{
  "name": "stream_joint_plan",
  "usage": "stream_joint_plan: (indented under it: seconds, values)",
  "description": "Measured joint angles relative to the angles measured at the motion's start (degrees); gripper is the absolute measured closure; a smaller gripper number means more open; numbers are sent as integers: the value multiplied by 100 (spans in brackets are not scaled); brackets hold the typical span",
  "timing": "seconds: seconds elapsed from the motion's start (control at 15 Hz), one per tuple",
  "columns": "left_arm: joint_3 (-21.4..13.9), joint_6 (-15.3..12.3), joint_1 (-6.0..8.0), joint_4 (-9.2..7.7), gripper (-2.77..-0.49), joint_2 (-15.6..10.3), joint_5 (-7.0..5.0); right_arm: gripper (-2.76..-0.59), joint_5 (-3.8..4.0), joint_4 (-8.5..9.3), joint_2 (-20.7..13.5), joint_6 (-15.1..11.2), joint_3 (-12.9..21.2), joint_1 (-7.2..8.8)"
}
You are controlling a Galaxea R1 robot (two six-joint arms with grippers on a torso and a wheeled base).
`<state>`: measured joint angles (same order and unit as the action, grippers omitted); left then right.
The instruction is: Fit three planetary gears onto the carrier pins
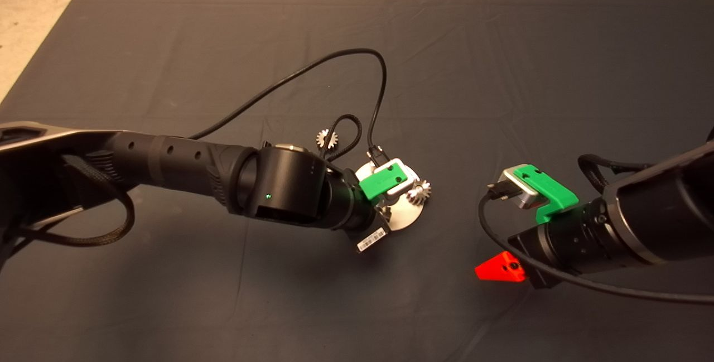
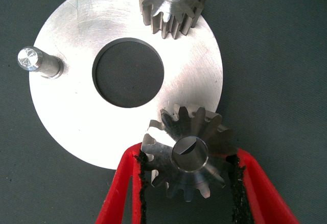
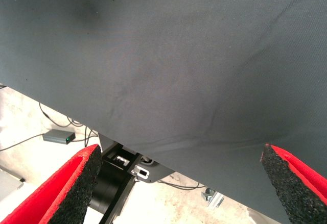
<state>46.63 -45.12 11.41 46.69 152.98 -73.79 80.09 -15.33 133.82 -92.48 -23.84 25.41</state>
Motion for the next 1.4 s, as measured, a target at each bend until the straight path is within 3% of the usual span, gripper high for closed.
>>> stream_joint_plan:
  seconds: [1.4]
  values:
    - [111, 127, -17, 2, -77, -28, -7, -234, 0, 1, -2, 0, 0, 182]
